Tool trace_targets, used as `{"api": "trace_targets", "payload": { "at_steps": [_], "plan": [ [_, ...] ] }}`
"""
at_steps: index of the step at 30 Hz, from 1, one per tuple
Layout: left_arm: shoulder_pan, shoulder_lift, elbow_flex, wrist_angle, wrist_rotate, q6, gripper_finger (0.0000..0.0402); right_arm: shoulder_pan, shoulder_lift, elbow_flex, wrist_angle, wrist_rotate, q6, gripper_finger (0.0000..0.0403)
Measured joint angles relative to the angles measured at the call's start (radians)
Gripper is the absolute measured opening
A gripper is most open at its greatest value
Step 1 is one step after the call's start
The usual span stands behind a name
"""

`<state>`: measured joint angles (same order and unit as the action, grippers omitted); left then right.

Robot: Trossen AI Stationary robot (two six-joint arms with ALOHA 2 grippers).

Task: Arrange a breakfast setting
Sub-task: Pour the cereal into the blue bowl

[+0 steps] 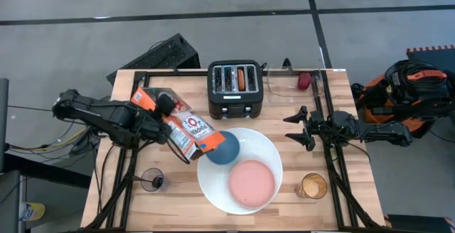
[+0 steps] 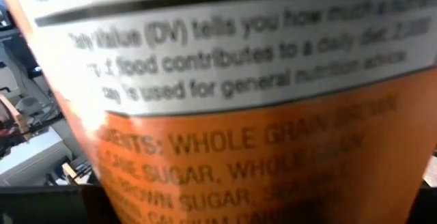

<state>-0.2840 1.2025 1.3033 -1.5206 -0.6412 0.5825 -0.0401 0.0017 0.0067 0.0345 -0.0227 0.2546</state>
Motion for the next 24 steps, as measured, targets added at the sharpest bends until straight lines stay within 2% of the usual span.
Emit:
{"api": "trace_targets", "payload": {
  "at_steps": [10, 24],
  "plan": [
    [-0.046, 0.029, 0.0, 0.004, -0.092, 0.046, 0.0231, 0.0, 0.0, 0.0, 0.0, 0.0, 0.0, 0.0356],
    [-0.047, 0.029, -0.001, 0.016, -0.136, 0.078, 0.0231, 0.0, 0.0, 0.0, 0.0, 0.0, 0.0, 0.0356]
  ]
}}
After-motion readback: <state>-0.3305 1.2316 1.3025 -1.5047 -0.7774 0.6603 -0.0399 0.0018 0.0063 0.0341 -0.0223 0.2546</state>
